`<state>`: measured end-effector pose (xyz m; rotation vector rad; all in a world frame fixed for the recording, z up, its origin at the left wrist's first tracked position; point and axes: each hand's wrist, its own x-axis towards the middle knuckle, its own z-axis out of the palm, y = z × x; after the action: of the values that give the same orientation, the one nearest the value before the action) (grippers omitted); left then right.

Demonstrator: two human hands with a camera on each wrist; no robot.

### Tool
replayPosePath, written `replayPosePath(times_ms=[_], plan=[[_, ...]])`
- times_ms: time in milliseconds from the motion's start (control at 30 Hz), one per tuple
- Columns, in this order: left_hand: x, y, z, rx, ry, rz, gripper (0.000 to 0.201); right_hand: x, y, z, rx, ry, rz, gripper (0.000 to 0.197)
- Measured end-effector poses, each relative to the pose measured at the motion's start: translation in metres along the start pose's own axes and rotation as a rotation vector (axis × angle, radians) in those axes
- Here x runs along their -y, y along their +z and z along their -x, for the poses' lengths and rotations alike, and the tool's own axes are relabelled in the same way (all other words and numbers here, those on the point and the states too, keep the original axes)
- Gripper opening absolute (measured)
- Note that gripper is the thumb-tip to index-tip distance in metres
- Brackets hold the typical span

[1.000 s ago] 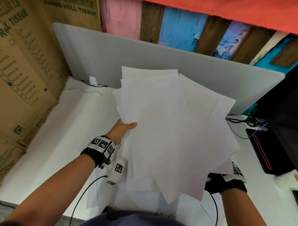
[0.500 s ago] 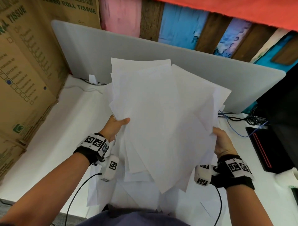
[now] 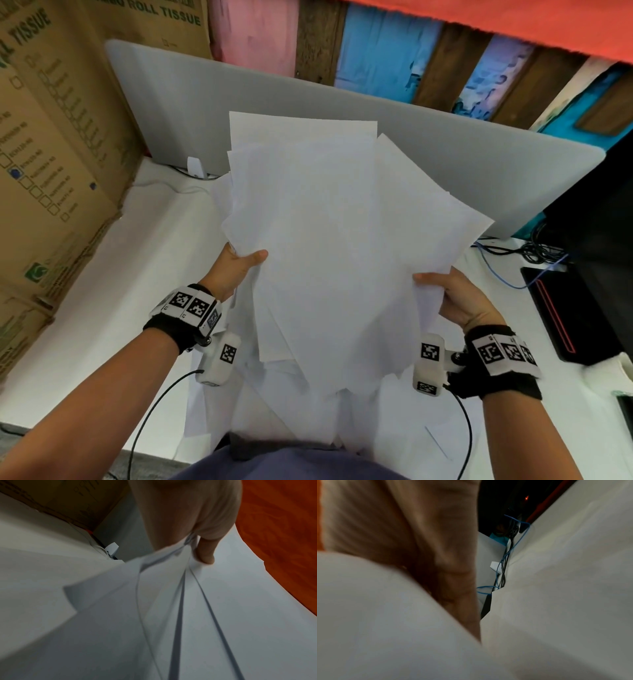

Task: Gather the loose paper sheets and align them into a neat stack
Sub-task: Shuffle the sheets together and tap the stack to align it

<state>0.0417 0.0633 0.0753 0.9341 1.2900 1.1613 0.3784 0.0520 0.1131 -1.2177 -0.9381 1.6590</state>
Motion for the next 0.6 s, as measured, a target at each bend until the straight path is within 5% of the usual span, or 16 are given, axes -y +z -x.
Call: replayPosePath(times_ms=[167, 267, 400, 600], plan=[[0.003, -0.002, 0.005, 0.017, -0.129, 0.039, 0.043, -0.008, -0.002, -0.005, -0.010, -0.051, 0.060, 0.092], [0.000, 0.001, 0.007, 0.059, -0.135, 0.073, 0.025, -0.005, 0.007, -0.009, -0.107, -0.123, 0.083, 0.091], [-0.016, 0.007, 0.003, 0.056, -0.046, 0.107, 0.025, 0.004, 0.014, -0.011, -0.295, -0.297, 0.067, 0.075], [-0.023, 0.015, -0.004, 0.050, 0.025, 0.095, 0.022, 0.008, 0.018, -0.008, -0.308, -0.422, 0.095, 0.076]])
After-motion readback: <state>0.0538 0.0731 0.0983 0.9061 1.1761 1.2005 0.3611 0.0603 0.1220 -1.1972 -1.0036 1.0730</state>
